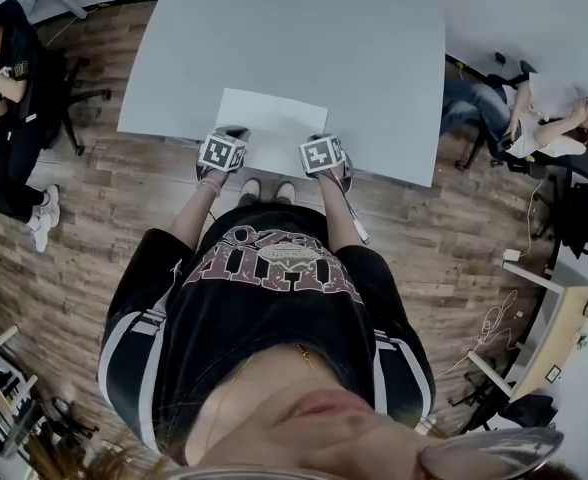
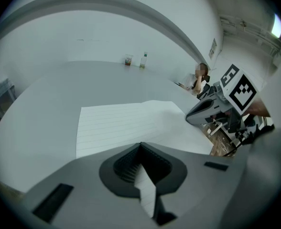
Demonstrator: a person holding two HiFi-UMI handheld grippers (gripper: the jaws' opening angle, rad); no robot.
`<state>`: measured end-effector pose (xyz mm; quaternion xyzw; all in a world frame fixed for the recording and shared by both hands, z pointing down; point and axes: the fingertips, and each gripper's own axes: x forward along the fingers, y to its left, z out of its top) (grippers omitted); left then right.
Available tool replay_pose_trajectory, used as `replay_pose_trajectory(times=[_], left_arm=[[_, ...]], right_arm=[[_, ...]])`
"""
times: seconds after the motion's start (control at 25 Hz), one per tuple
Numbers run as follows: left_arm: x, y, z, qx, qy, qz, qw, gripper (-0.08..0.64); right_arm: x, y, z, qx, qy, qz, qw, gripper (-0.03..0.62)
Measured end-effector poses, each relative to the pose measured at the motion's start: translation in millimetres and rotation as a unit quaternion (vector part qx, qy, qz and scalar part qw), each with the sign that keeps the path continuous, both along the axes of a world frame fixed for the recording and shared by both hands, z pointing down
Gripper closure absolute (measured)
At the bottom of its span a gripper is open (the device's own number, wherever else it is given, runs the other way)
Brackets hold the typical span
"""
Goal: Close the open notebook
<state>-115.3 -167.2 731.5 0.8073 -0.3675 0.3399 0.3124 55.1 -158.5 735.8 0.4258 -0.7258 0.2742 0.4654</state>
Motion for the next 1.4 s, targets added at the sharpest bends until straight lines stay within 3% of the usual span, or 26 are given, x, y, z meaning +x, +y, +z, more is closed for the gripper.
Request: replay_pose_trajectory(times=[0.28,0.72,1.04,1.4], left_arm=[[-22,15,-9,-0.017,0.008,0.010,0.9998,0.520],[-73,19,-11,-0.033,-0.007,-0.021,0.9992,0.520],[-94,23,-13,-0.047,0.013,-0.056,0.9972,0.489],[-105,29,-5,-0.073,0.030,-0.066,0.9947,0.453]], right_arm=[[-3,4,-1,0.005,-0.007,0.010,1.000,0.572],[-1,3,-3,0.001,0.003,0.000,1.000,0.572],[1,3,-3,0.003,0.000,0.004,1.000,0.572],[0,1,0,0.009,0.005,0.003,1.000,0.572]])
